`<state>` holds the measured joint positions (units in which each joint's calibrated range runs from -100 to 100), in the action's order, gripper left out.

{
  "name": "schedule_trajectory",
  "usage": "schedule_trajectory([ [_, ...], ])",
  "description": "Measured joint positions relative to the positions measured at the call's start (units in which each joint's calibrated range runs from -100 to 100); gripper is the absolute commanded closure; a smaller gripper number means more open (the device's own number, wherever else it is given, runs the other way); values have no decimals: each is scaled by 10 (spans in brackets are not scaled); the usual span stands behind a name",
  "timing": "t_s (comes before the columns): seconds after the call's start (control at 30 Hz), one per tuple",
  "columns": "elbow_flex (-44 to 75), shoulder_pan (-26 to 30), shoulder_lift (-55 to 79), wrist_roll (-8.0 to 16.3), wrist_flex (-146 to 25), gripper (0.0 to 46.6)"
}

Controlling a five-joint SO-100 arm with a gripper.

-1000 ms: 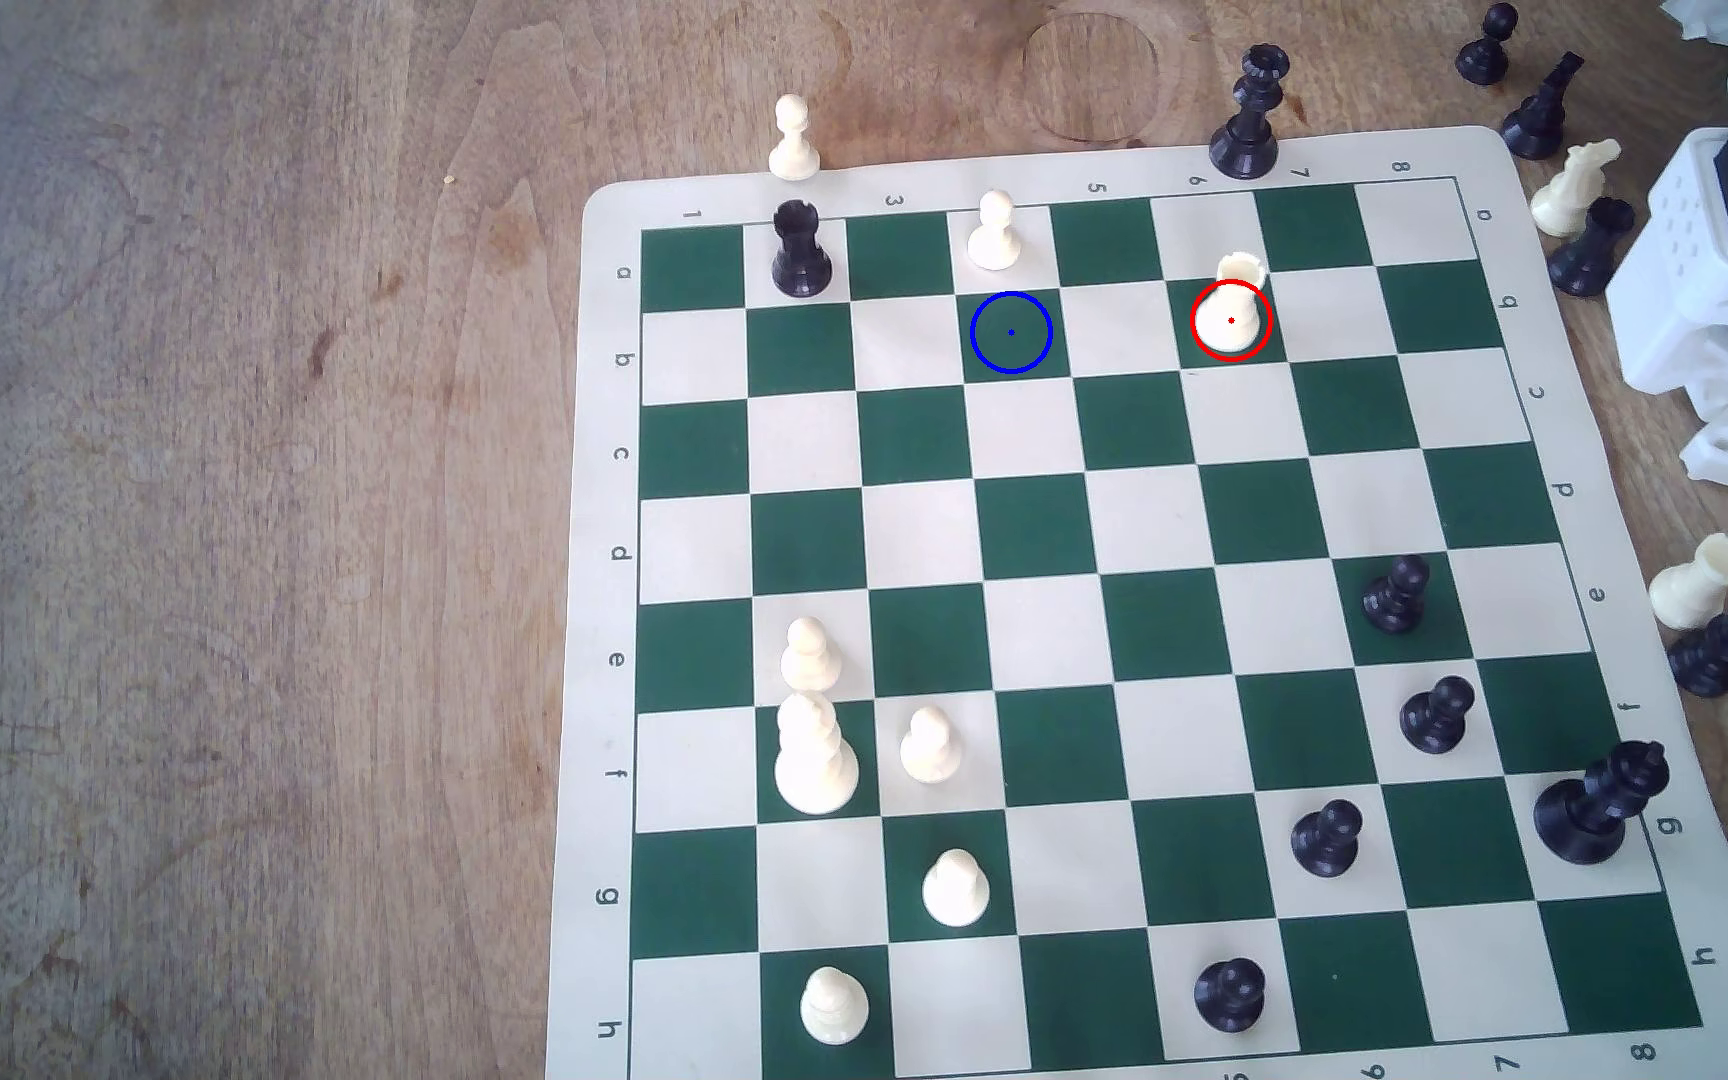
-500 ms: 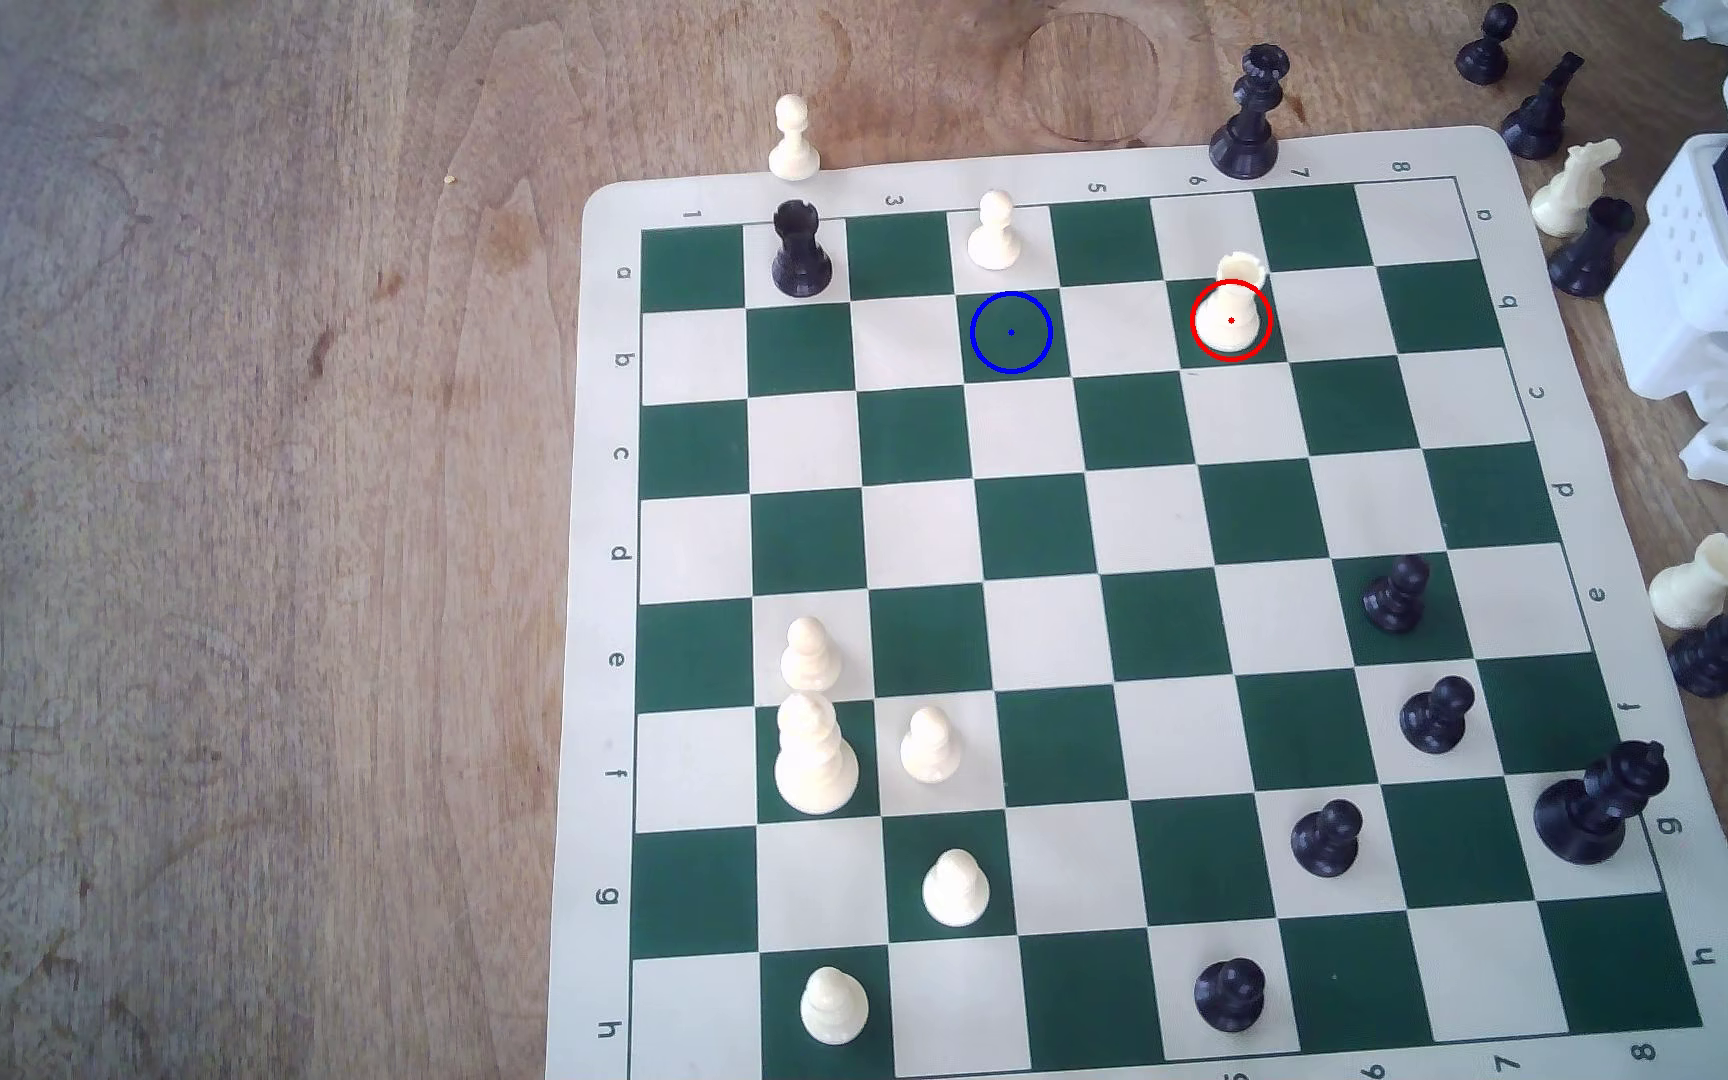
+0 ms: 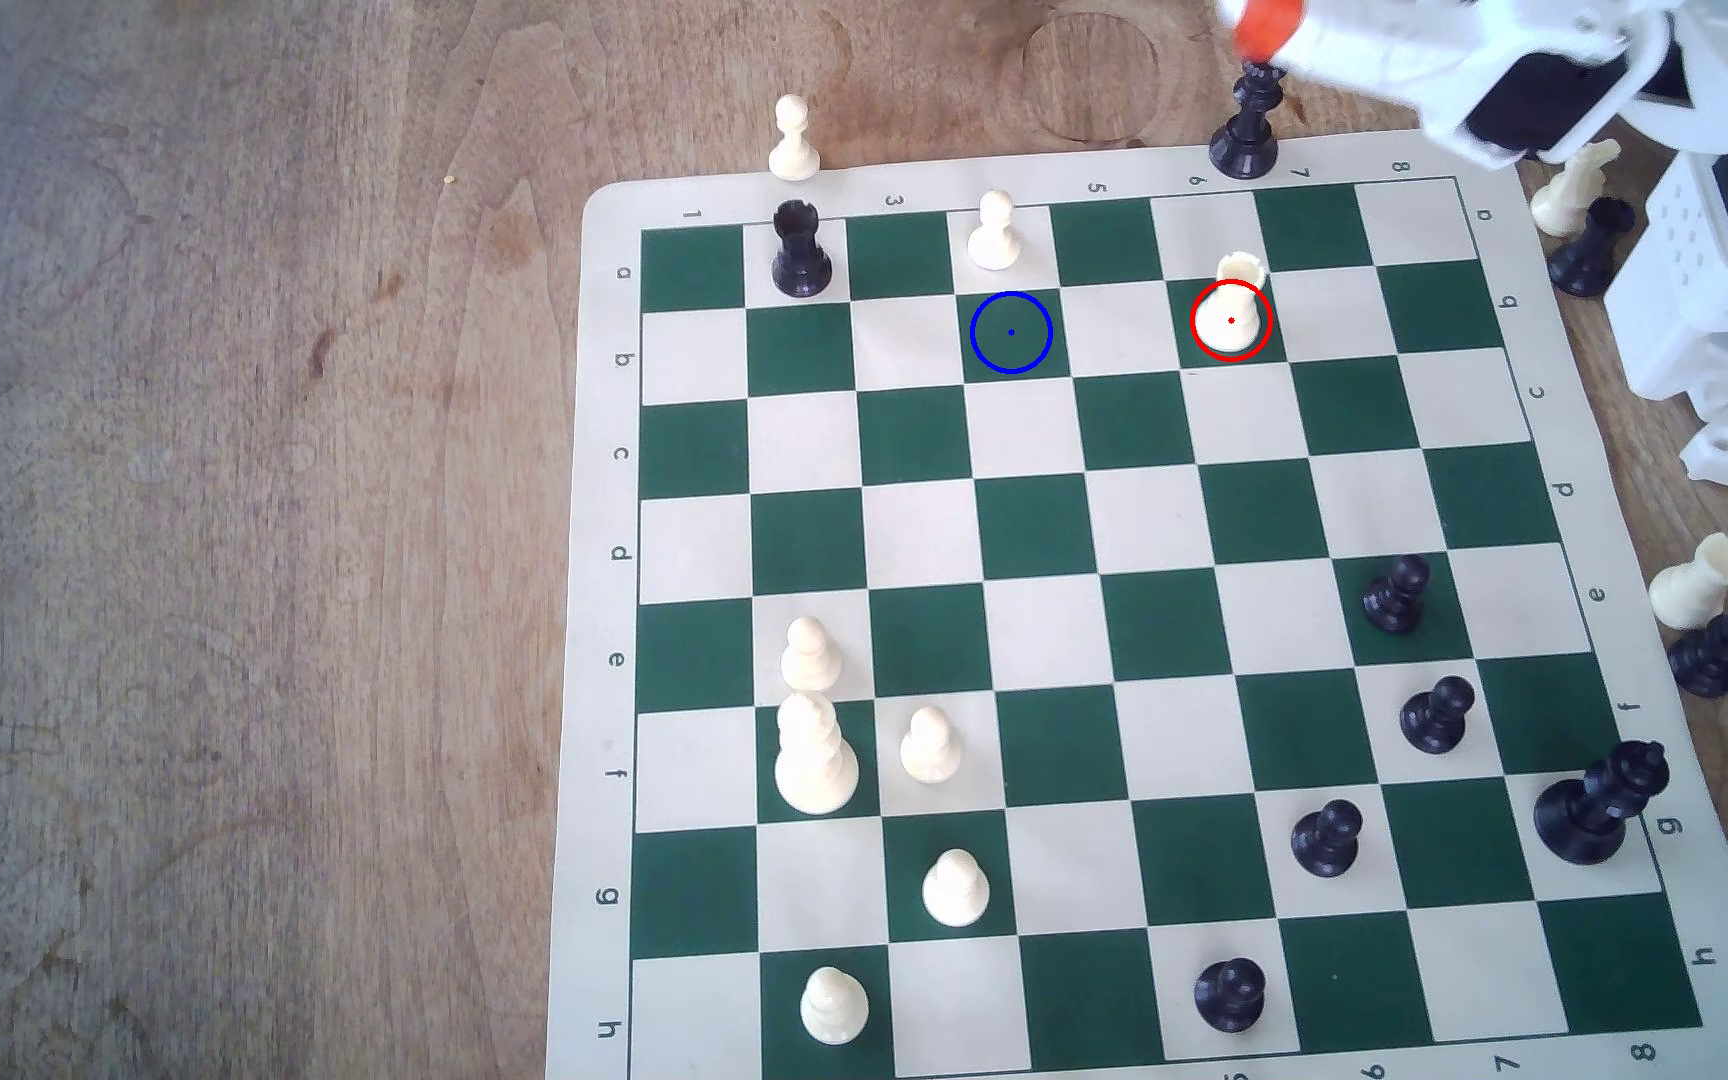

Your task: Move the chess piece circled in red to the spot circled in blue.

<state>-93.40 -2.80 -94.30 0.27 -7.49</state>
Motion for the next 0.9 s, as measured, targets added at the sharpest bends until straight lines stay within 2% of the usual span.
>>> schedule_trajectory([
  [0.07,49,-18,39,10,-112,340],
  [0.17,99,-35,83,19,-188,297],
  [0.2,159,-41,137,22,-252,293],
  [0.33,258,-60,230,25,-352,310],
  [0.43,346,-72,333,33,-408,277],
  [0.5,427,-100,427,44,-449,242],
  [0.67,493,-111,531,48,-508,246],
  [0.9,495,-120,556,44,-558,246],
])
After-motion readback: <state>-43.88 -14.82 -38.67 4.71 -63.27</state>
